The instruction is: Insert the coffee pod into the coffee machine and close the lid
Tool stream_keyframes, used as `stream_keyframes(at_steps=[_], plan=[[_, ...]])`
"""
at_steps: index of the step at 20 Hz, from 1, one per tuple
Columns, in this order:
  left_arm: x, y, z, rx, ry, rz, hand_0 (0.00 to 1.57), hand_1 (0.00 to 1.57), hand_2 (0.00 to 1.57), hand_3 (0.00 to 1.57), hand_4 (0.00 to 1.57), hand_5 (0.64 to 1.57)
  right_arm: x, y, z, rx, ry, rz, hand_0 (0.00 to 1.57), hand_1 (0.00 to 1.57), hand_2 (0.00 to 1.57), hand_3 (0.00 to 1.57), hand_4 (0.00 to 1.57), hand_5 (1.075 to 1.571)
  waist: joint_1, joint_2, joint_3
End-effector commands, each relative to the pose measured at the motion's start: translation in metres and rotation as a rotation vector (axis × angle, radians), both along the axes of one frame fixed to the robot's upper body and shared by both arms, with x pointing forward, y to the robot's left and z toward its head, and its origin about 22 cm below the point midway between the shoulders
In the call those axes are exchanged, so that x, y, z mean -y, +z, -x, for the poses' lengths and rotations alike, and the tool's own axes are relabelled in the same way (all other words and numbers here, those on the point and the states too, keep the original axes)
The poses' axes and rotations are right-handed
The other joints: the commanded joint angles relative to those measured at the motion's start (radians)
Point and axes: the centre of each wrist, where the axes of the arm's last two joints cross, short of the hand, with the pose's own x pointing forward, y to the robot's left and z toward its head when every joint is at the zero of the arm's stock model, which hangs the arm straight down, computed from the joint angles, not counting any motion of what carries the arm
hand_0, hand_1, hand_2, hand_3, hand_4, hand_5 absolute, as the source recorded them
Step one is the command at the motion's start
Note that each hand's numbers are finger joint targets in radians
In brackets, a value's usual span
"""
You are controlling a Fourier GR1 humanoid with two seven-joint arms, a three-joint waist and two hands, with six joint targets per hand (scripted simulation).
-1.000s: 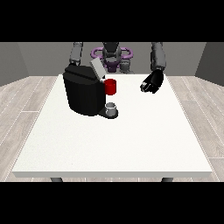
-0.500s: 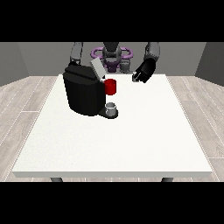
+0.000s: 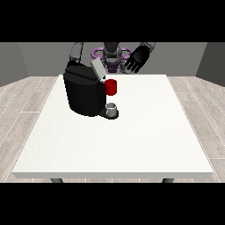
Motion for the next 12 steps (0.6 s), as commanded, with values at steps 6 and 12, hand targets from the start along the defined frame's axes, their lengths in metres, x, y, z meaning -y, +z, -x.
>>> stream_keyframes(at_steps=[6, 12], plan=[[-0.001, 0.077, -0.015, 0.074, 0.099, 0.046, 1.26, 1.26, 1.29, 1.27, 0.49, 1.571, 0.007, 0.023, -0.009, 0.086, 0.044, 0.011, 0.00, 0.00, 0.00, 0.00, 0.00, 1.571, -0.106, 0.045, 0.0000], [-0.003, 0.098, -0.018, 0.098, 0.075, 0.038, 1.25, 1.25, 1.30, 1.25, 0.48, 1.571, 0.006, 0.059, -0.031, 0.161, -0.001, 0.023, 0.00, 0.00, 0.00, 0.00, 0.00, 1.571, -0.100, 0.113, 0.0000]])
